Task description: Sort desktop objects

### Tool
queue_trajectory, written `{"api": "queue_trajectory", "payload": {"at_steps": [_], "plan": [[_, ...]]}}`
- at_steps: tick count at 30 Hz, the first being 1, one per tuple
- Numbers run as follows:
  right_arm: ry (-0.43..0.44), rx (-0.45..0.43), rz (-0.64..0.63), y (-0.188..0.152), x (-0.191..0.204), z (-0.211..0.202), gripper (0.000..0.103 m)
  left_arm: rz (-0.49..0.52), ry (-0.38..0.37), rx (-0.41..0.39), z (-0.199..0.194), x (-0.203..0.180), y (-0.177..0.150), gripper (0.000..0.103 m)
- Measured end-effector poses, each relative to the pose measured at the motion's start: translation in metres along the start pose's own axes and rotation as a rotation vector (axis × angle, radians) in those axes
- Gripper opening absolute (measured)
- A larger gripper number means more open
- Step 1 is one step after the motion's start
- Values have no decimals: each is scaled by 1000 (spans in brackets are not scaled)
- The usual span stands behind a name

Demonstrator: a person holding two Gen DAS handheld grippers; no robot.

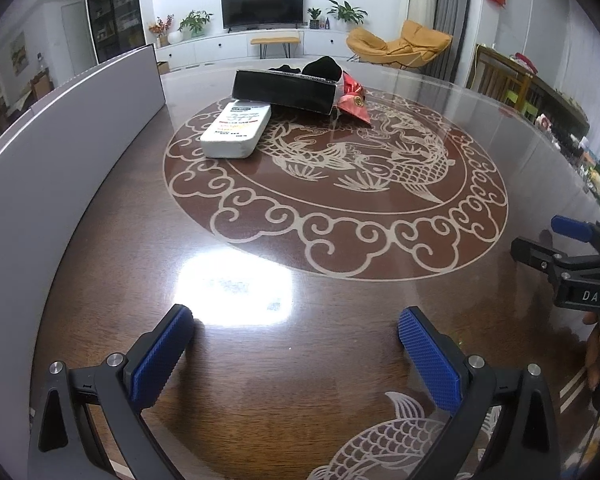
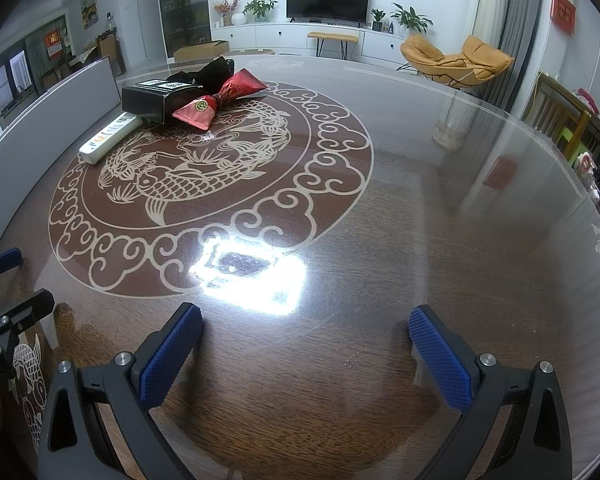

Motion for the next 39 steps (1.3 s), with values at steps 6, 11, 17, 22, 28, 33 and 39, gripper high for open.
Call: {"api": "queue_trajectory", "payload": {"at_steps": [6, 11, 17, 22, 28, 33, 39], "plan": [[11, 2, 10, -1, -1, 1, 103, 2, 3, 0, 0, -1, -1, 103], [18, 3, 17, -1, -1, 1, 103, -3, 1, -2, -1, -1, -1, 103], [20, 3, 18, -1, -1, 1, 103, -66, 25, -14, -2, 13, 2, 103], [21, 3, 19, -1, 0, 1, 103, -114, 38, -25, -3, 24, 4, 103], [24, 11, 18, 1, 0, 3, 103, -91, 68, -18, 0, 21, 3, 103], [96, 44, -16, 40, 11, 26, 103, -93, 67, -19, 0, 22, 3, 103], [193, -136, -171, 164, 55, 43, 103, -97, 59, -18, 0, 22, 3, 103]]}}
Point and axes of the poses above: each gripper's, at about its wrist camera, not at the fingertips, and z roughly the way its jaws point, x to its left, y to its top, the point moved 6 cm from there along z, roughly the way its jaws point, and after that the axes turned 15 degrees about -z, right-handed, at the moved point
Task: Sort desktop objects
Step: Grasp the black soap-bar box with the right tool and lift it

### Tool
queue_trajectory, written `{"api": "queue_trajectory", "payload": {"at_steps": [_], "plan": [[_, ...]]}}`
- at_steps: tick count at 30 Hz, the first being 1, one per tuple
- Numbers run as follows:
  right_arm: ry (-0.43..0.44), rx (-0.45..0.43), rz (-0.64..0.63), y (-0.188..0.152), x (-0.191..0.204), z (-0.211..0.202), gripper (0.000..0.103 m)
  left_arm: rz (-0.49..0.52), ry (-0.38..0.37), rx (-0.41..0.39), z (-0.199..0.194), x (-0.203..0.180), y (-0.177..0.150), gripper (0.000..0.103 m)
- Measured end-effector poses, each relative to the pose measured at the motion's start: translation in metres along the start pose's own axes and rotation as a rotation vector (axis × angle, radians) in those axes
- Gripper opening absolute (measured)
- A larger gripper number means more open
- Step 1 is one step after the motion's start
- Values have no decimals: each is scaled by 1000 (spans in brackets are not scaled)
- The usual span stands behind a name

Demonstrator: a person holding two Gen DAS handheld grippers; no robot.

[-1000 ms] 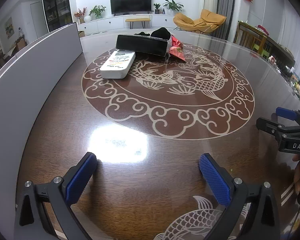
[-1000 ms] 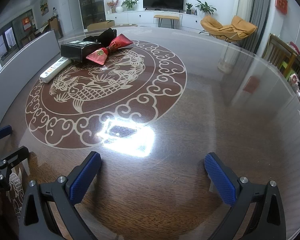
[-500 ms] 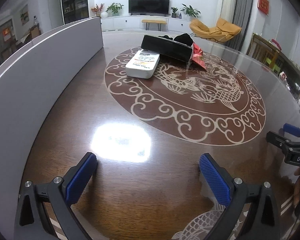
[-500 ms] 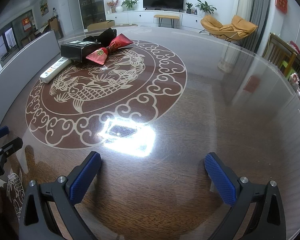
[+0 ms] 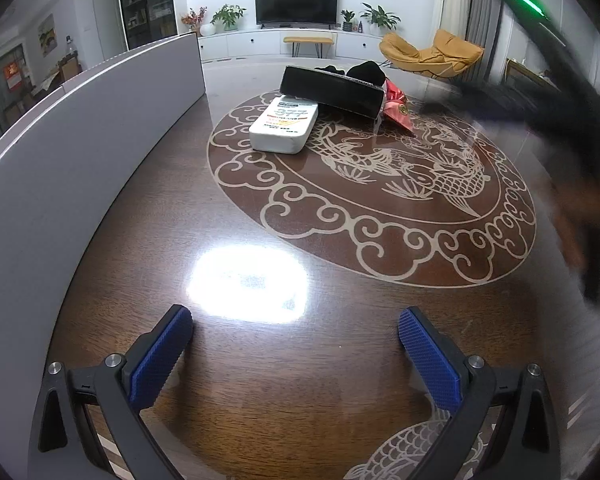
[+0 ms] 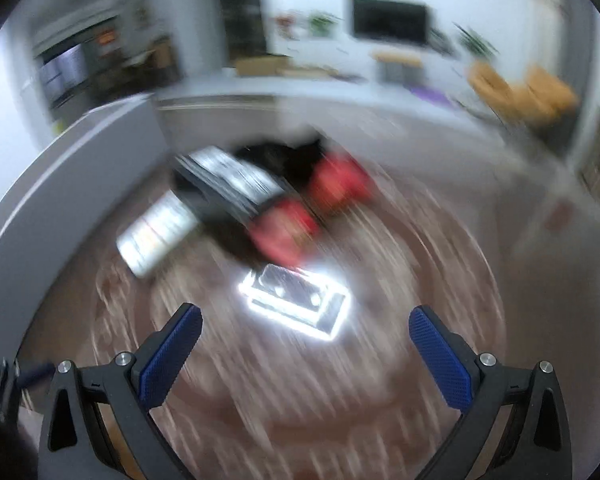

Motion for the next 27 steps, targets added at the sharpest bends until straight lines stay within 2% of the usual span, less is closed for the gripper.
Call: {"api": "queue_trajectory", "payload": {"at_steps": [2, 4, 7, 9, 11, 12, 14, 19, 22, 27], "plan": [[24, 13, -121, 34, 15, 21, 103, -3, -5, -1, 0, 0, 0, 103], [2, 59, -217, 60, 24, 47, 103, -4, -6, -1, 0, 0, 0, 103], [-3, 144, -273, 72, 26, 81, 103, 2, 3, 0, -1, 0, 0, 103], [70, 157, -250, 74, 26, 94, 102, 5, 3, 2, 0, -1, 0, 103], [148, 135, -187, 75, 25, 94, 77, 8, 1, 2, 0, -1, -1, 103], [162, 125, -168, 74, 25, 91, 71, 10, 0, 3, 0, -2, -1, 103], [195, 112, -144, 65, 28, 81, 64, 11, 0, 3, 0, -2, -1, 103], [204, 90, -152, 11, 43, 37, 64, 11, 0, 4, -1, -2, -1, 103], [151, 112, -152, -32, 49, 9, 60, 12, 0, 3, -1, -2, -1, 103], [36, 91, -144, -98, 44, -44, 61, 12, 0, 3, -1, -3, -2, 103]]}}
Point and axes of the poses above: each gripper's, at about its wrist camera, not at the fingertips, and z roughly the way its jaws point, x to its left, y to its top, the point moved 6 cm from there along z, roughly the way its jaws point, and after that the axes turned 15 degrees about -z, right-handed, at the moved point
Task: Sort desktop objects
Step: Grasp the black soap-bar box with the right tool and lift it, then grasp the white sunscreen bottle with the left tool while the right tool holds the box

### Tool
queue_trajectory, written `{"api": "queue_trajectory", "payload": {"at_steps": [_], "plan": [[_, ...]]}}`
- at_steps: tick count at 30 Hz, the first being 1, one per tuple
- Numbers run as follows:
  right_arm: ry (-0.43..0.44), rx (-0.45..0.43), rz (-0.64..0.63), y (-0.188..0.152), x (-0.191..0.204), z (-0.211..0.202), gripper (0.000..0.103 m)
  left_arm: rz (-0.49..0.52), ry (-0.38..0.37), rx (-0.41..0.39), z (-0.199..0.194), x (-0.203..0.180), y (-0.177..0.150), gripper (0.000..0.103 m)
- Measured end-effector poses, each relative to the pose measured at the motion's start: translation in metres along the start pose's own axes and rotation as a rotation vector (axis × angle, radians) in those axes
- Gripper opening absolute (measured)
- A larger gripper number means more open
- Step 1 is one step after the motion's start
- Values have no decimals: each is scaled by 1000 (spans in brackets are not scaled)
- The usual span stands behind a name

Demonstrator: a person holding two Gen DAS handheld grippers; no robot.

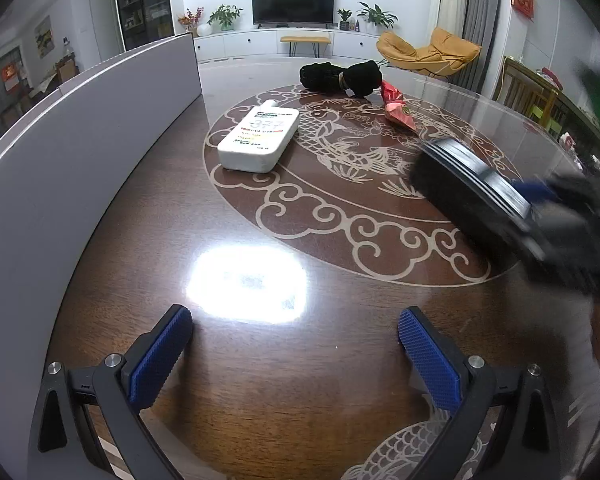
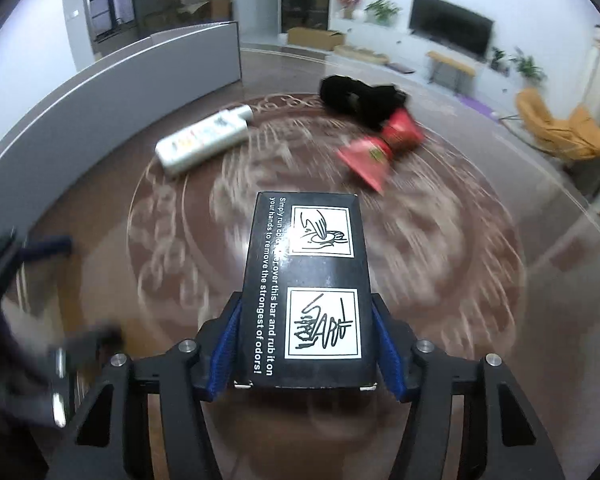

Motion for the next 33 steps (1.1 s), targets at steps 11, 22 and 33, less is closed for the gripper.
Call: {"api": "queue_trajectory", "payload": {"at_steps": [11, 22, 33], "plan": [[-14, 39, 62, -13, -2, 4, 103, 0, 0, 0, 0, 0, 0, 103], [-29, 8, 108, -2, -2, 16, 103, 0, 0, 0, 0, 0, 0, 103], [-29, 8, 109, -1, -3, 16, 103, 13, -6, 7, -3, -1, -5, 103]]}}
Point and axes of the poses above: each gripper's, at about its wrist camera, not at the fingertips, and z roughly the way its jaws point, x to its left, y to its top, the point moved 6 cm from there along z, roughly the way its jaws point, and after that the axes turned 15 degrees about -z, right-handed, at the moved point
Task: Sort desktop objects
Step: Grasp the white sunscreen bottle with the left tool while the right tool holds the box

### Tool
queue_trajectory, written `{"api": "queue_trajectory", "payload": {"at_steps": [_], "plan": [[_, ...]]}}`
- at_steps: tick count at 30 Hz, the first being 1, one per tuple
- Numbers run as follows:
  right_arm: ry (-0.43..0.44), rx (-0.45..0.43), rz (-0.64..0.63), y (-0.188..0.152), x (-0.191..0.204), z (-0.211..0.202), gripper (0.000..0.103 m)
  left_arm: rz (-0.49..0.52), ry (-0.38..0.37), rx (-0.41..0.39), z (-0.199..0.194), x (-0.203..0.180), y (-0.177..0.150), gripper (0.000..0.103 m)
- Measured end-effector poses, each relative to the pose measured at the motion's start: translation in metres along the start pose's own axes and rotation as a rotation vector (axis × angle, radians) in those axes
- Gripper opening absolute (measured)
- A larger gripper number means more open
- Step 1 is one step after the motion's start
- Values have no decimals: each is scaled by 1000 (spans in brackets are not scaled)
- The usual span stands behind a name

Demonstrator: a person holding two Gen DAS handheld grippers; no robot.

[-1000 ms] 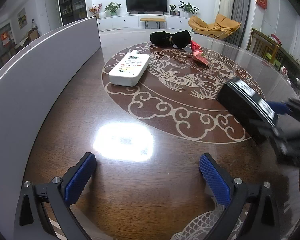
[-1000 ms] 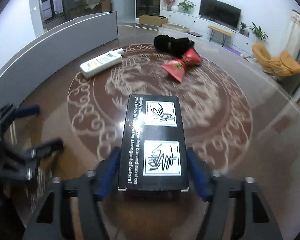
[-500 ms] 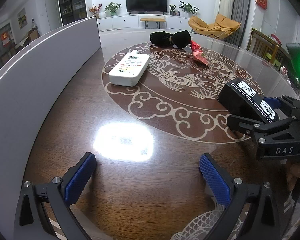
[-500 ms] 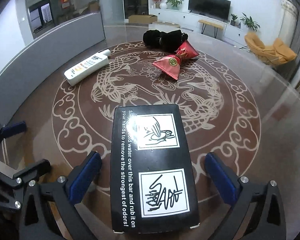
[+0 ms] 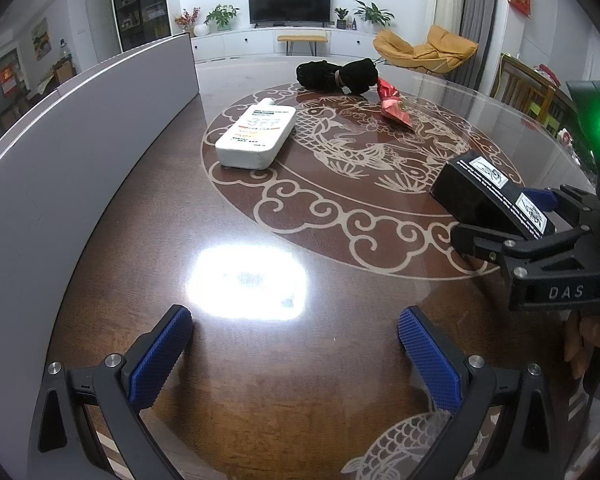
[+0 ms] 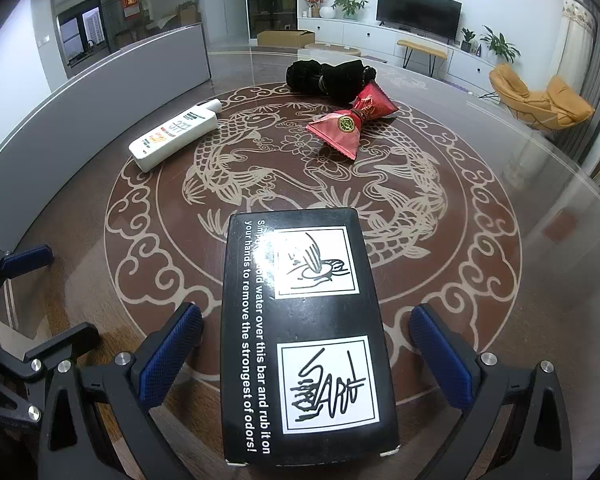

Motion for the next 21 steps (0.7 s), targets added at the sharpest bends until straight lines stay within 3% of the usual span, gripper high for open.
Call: {"api": "queue_trajectory", "payload": {"at_steps": [7, 18, 19, 20, 21], "plan": [[-3, -1, -1, 0, 0, 0, 103, 53, -34, 16, 14, -4, 17, 103], [-8, -2, 2, 0, 0, -2, 103, 69, -25, 83, 90, -9, 123, 103], [-8, -2, 3, 0, 1, -2, 103, 82, -31, 85, 93, -11, 127, 100], [-8, -2, 4, 0, 1, -2, 103, 86, -38, 54, 91, -12, 132, 87], [-8, -2, 3, 0, 0, -2, 103, 79, -33, 33, 87, -12, 134, 51]]}}
Point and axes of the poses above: each gripper's, at about its wrist camera, not at the fingertips, and z roughly the way its jaws point, x to its left, y to its top, the point moved 6 cm from there along z, roughly the way its jaws point, and after that the axes turned 15 degrees about -z, right-handed, at the moved point
